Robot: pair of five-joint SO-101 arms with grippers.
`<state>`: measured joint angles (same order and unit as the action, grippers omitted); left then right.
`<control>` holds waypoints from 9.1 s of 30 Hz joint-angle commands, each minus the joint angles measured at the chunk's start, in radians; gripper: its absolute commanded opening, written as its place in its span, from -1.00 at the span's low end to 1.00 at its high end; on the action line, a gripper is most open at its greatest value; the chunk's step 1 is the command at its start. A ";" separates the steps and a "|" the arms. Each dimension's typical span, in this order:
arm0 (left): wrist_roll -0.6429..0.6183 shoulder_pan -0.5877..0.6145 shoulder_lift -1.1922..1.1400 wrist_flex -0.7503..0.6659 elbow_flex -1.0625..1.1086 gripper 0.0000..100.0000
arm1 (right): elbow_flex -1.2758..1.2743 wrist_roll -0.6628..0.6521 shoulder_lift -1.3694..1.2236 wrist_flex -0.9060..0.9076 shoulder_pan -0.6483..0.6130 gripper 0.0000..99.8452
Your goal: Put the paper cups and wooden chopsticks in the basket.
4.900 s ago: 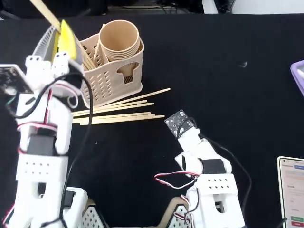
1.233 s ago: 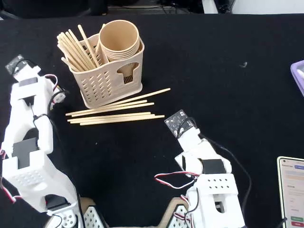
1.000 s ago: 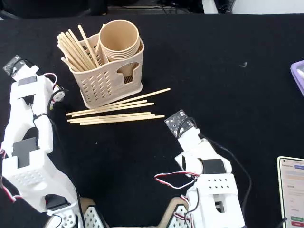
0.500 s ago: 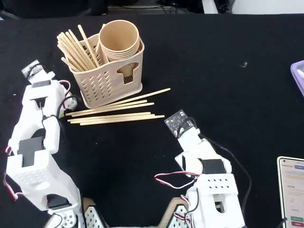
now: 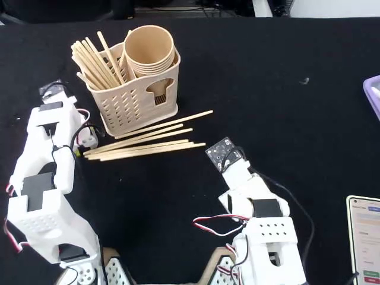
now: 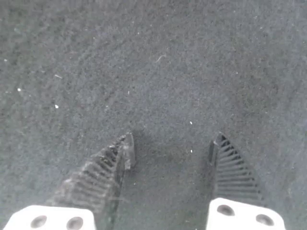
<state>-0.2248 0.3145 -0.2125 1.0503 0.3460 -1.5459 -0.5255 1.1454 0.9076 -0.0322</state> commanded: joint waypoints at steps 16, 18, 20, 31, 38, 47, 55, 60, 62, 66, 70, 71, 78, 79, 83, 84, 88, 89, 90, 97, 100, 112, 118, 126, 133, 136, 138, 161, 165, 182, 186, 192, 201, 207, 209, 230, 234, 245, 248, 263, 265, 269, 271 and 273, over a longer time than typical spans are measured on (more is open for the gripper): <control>0.133 -0.061 0.299 0.120 0.209 -0.72 | -0.002 -0.002 0.022 -0.023 0.012 -0.49; 0.133 -0.108 0.361 0.072 0.291 -0.72 | -0.002 -0.002 0.022 -0.023 0.012 -0.49; 0.135 -0.150 0.417 0.018 0.366 -0.72 | -0.002 -0.002 0.022 -0.023 0.012 -0.49; 0.321 -0.185 0.689 0.005 0.475 -0.72 | -0.002 -0.002 0.022 -0.023 0.012 -0.49; 0.374 -0.183 0.802 -0.003 0.513 -0.72 | -0.002 -0.002 0.022 -0.023 0.012 -0.49; 0.123 -0.038 0.821 -0.071 0.604 -0.71 | -0.002 -0.002 0.022 -0.023 0.012 -0.49; 0.562 -0.016 0.822 -0.075 0.611 -0.71 | -0.007 -0.002 0.022 -0.028 0.012 -0.49; 0.842 -0.090 0.822 0.014 0.602 -0.71 | -0.010 -0.002 0.022 -0.037 0.012 -0.49; 0.850 -0.136 0.822 0.017 0.604 -0.71 | -0.010 -0.002 0.022 -0.037 0.012 -0.49; 0.847 -0.226 0.810 -0.008 0.611 -0.70 | -0.010 -0.002 0.022 -0.037 0.012 -0.49; 0.844 -0.271 0.809 -0.106 0.656 -0.55 | -0.010 -0.002 0.022 -0.037 0.012 -0.49; 0.844 -0.277 0.809 -0.133 0.665 -0.56 | -0.010 -0.002 0.022 -0.037 0.012 -0.49; 0.850 -0.286 0.809 -0.285 0.748 -0.57 | -0.010 -0.002 0.022 -0.037 0.012 -0.49; 0.850 -0.285 0.807 -0.296 0.754 -0.57 | -0.010 -0.002 0.022 -0.037 0.012 -0.49; 0.850 -0.285 0.793 -0.301 0.748 -0.57 | -0.010 -0.002 0.022 -0.037 0.012 -0.49; 0.850 -0.285 0.778 -0.307 0.746 -0.57 | -0.010 -0.002 0.022 -0.037 0.012 -0.49; 0.852 -0.288 0.680 -0.308 0.707 -0.57 | -0.010 -0.002 0.022 -0.037 0.012 -0.49; 0.852 -0.288 0.660 -0.305 0.693 -0.57 | -0.010 -0.002 0.022 -0.037 0.012 -0.49; 0.852 -0.288 0.641 -0.304 0.684 -0.57 | -0.010 -0.002 0.022 -0.037 0.012 -0.49; 0.853 -0.306 0.608 -0.308 0.668 -0.64 | -0.010 -0.002 0.022 -0.037 0.012 -0.49; 0.852 -0.320 0.608 -0.310 0.662 -0.64 | -0.010 -0.002 0.022 -0.037 0.012 -0.49; 0.852 -0.320 0.605 -0.308 0.605 -0.64 | -0.010 -0.002 0.022 -0.037 0.012 -0.49; 0.852 -0.320 0.605 -0.308 0.625 -0.64 | -0.010 -0.002 0.022 -0.037 0.012 -0.49; 0.850 -0.320 0.577 -0.301 0.618 -0.64 | -0.010 -0.002 0.022 -0.037 0.012 -0.49; 0.852 -0.321 0.388 -0.299 0.536 -0.64 | -0.010 -0.002 0.022 -0.037 0.012 -0.49; 0.852 -0.321 0.376 -0.299 0.532 -0.65 | -0.010 -0.002 0.022 -0.037 0.012 -0.49; 0.852 -0.321 0.387 -0.288 0.535 -0.65 | -0.010 -0.002 0.022 -0.037 0.012 -0.49; 0.888 -0.326 0.511 -0.184 0.475 -0.65 | -0.010 -0.002 0.022 -0.037 0.012 -0.49; 0.885 -0.326 0.509 -0.187 0.456 -0.65 | -0.010 -0.002 0.022 -0.037 0.012 -0.49; 0.885 -0.326 0.305 -0.212 0.378 -0.65 | -0.010 -0.002 0.022 -0.035 0.012 -0.49; 0.882 -0.325 0.299 -0.215 0.361 -0.65 | -0.010 -0.002 0.022 -0.035 0.012 -0.49; 0.885 -0.334 0.295 -0.209 0.363 -0.65 | -0.010 -0.002 0.022 -0.035 0.012 -0.49; 0.887 -0.326 0.295 -0.218 0.378 -0.65 | -0.010 -0.002 0.022 -0.035 0.012 -0.49; 0.881 -0.326 0.295 -0.218 0.375 -0.64 | -0.010 -0.002 0.022 -0.034 0.012 -0.49; 0.881 -0.325 0.295 -0.218 0.375 -0.64 | -0.012 -0.002 0.022 -0.034 0.012 -0.49; 0.951 -0.249 0.293 -0.209 0.410 -0.64 | -0.012 -0.002 0.022 -0.034 0.012 -0.49; 0.957 -0.275 0.295 -0.209 0.441 -0.65 | -0.012 -0.002 0.022 -0.034 0.012 -0.49; 0.957 -0.332 0.305 -0.135 0.460 -0.92 | -0.012 -0.002 0.022 -0.035 0.012 -0.49; 0.957 -0.332 0.307 -0.081 0.433 -0.94 | -0.012 -0.002 0.022 -0.035 0.012 -0.49; 0.953 -0.472 0.434 0.003 0.509 -0.94 | -0.012 -0.002 0.022 -0.035 0.012 -0.49; 0.953 -0.473 0.511 0.006 0.532 -0.94 | -0.012 -0.002 0.022 -0.035 0.012 -0.49; 0.956 -0.475 0.643 -0.003 0.602 -0.94 | -0.012 -0.002 0.022 -0.035 0.012 -0.49; 0.957 -0.475 0.666 -0.003 0.630 -0.94 | -0.012 -0.002 0.022 -0.035 0.012 -0.49; 0.957 -0.472 0.666 -0.003 0.642 -0.94 | -0.012 -0.002 0.022 -0.035 0.012 -0.49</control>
<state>0.7250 -0.1458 0.4074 1.0395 0.9628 -1.5612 -0.5255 1.1454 0.8892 -0.0322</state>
